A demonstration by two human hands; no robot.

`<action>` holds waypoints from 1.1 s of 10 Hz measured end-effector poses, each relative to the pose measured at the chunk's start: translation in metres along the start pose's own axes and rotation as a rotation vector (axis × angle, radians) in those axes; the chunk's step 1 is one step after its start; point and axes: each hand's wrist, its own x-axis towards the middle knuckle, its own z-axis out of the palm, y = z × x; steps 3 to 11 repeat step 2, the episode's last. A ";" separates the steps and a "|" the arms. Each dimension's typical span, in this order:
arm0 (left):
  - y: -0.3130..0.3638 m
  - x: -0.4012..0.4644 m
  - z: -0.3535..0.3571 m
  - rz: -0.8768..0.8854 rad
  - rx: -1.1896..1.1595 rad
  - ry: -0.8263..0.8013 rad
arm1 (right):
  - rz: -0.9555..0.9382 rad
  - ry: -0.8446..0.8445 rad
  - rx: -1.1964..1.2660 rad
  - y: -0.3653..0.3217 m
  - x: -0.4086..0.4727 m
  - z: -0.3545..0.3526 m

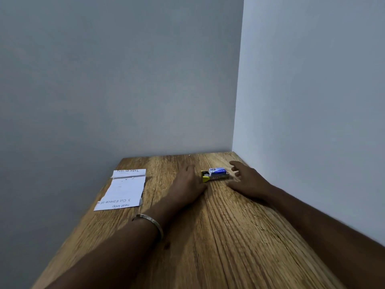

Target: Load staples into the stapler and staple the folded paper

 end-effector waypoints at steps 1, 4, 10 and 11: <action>0.009 -0.028 -0.013 -0.064 0.026 -0.054 | 0.068 0.001 -0.115 -0.014 -0.026 0.004; 0.014 -0.064 -0.022 -0.093 0.032 -0.051 | 0.103 0.029 -0.256 -0.029 -0.056 0.009; 0.014 -0.064 -0.022 -0.093 0.032 -0.051 | 0.103 0.029 -0.256 -0.029 -0.056 0.009; 0.014 -0.064 -0.022 -0.093 0.032 -0.051 | 0.103 0.029 -0.256 -0.029 -0.056 0.009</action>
